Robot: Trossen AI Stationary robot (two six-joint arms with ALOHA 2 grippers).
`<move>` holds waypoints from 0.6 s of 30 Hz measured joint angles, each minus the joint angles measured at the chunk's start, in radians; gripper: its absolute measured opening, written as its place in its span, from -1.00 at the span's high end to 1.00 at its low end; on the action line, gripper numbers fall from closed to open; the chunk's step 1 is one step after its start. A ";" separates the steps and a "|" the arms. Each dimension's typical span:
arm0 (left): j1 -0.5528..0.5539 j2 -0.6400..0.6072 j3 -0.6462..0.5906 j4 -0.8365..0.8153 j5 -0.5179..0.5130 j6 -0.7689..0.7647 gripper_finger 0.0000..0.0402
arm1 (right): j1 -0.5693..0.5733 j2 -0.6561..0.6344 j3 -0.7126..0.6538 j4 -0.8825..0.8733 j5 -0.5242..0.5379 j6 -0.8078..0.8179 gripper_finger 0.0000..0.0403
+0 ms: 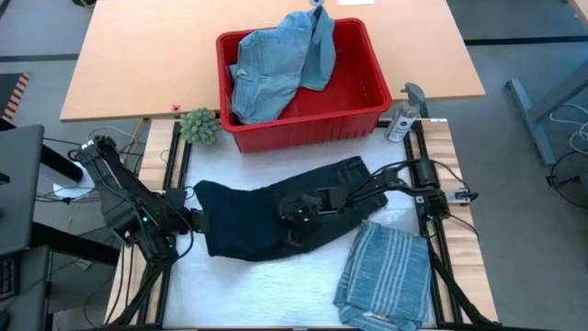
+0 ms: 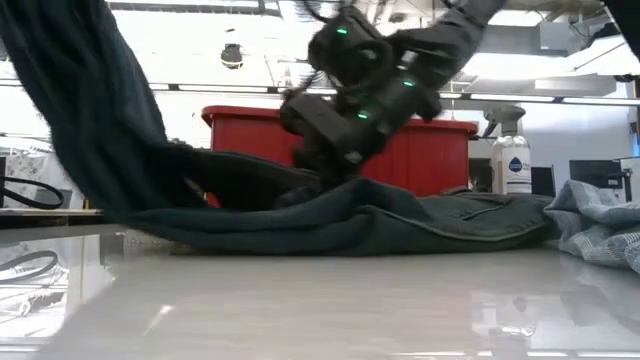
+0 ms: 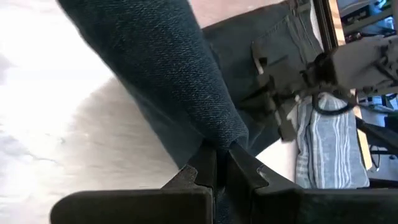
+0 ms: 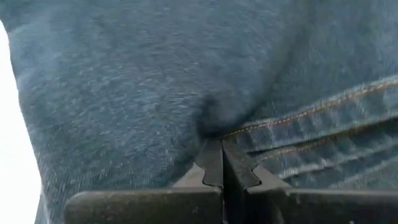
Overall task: Fold Laundry from Bin
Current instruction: Fold the blue denim pants
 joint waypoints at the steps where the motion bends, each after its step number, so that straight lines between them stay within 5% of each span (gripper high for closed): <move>1: 0.005 0.000 0.000 -0.001 0.001 0.000 1.00 | 0.002 0.022 0.042 -0.035 -0.002 -0.022 0.92; 9: 0.009 -0.079 0.000 0.011 -0.029 0.025 1.00 | -0.012 0.098 0.327 -0.342 -0.001 -0.208 0.92; 18: 0.013 -0.177 0.093 -0.091 -0.049 0.109 1.00 | -0.098 -0.017 0.357 -0.451 0.057 -0.310 0.92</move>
